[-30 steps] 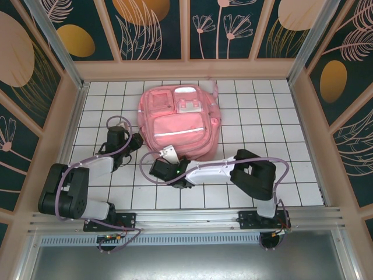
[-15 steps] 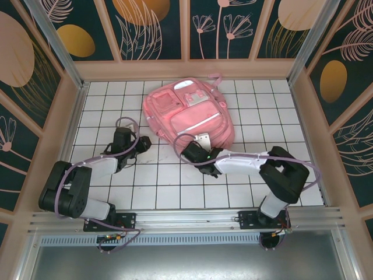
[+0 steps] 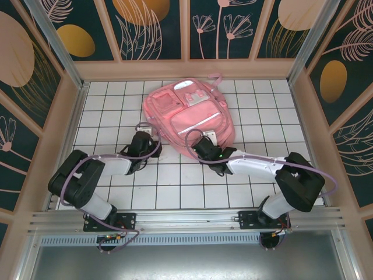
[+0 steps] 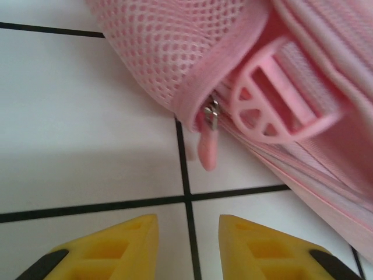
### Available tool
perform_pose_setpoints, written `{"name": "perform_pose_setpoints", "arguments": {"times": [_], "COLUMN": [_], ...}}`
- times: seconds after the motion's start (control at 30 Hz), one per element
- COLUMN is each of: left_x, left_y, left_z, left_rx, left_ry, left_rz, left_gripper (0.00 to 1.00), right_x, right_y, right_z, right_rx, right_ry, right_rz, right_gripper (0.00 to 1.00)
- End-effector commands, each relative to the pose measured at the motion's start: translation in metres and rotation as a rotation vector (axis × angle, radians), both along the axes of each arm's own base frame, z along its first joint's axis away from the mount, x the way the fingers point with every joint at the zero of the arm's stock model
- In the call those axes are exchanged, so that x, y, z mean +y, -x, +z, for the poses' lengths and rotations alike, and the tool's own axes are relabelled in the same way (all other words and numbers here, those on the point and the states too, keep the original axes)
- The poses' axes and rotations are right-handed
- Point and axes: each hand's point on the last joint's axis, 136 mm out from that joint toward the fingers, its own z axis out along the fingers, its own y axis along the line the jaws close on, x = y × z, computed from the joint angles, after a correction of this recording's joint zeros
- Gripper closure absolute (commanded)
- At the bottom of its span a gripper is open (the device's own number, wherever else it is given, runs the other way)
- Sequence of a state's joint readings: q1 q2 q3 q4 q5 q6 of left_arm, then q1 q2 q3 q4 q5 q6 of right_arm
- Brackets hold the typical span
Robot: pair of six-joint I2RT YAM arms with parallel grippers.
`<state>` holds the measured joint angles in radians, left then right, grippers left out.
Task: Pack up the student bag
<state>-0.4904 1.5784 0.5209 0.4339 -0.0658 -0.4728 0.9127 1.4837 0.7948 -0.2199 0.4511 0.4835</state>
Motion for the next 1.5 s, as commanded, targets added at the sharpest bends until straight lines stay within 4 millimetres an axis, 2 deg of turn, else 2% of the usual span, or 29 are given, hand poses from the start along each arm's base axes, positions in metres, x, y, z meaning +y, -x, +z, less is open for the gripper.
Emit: {"name": "perform_pose_setpoints", "arguments": {"times": [0.0,0.17,0.37,0.4,0.47,0.6,0.73,0.77,0.97,1.0,1.1,1.33,1.47], "left_x": [-0.006,-0.021,-0.02,-0.019,-0.02,-0.013,-0.008,-0.008,-0.009,-0.012,-0.019,-0.038,-0.057], "left_y": [-0.022,-0.027,-0.039,-0.039,-0.043,-0.048,-0.048,-0.047,-0.032,-0.029,-0.017,0.014,0.028], "left_z": [0.014,0.015,0.012,0.003,0.003,-0.001,-0.006,-0.005,-0.004,0.004,0.008,0.014,0.015], "left_rx": [-0.077,-0.091,-0.098,-0.08,-0.085,-0.084,-0.076,-0.075,-0.051,-0.062,-0.051,-0.022,-0.009], "left_ry": [0.002,0.039,0.007,-0.003,-0.005,-0.05,-0.075,-0.076,-0.051,-0.03,-0.005,0.021,0.043], "left_rz": [0.013,-0.022,0.013,0.016,0.022,0.053,0.07,0.072,0.033,0.021,-0.024,-0.131,-0.195], "left_gripper": [0.67,0.66,0.7,0.71,0.72,0.79,1.0,1.0,1.0,1.0,1.0,1.0,1.0], "right_x": [0.005,0.004,0.007,0.007,0.008,0.009,0.009,0.009,0.013,0.013,0.016,0.019,0.021], "right_y": [-0.01,-0.01,-0.009,-0.009,-0.009,-0.009,-0.008,-0.008,-0.009,-0.009,-0.009,-0.009,-0.01], "right_z": [0.019,0.017,0.015,0.014,0.014,0.014,0.013,0.013,0.014,0.014,0.014,0.011,0.012], "right_rx": [-0.052,-0.046,-0.034,-0.031,-0.028,-0.024,-0.021,-0.02,-0.017,-0.016,-0.013,-0.004,-0.004], "right_ry": [-0.086,-0.09,-0.105,-0.106,-0.11,-0.112,-0.114,-0.113,-0.125,-0.13,-0.141,-0.146,-0.152], "right_rz": [-0.017,-0.015,-0.01,-0.01,-0.009,-0.004,-0.003,-0.003,0.003,0.003,0.008,0.01,0.01], "right_gripper": [0.55,0.55,0.54,0.54,0.54,0.54,0.54,0.54,0.54,0.54,0.54,0.54,0.54]}}
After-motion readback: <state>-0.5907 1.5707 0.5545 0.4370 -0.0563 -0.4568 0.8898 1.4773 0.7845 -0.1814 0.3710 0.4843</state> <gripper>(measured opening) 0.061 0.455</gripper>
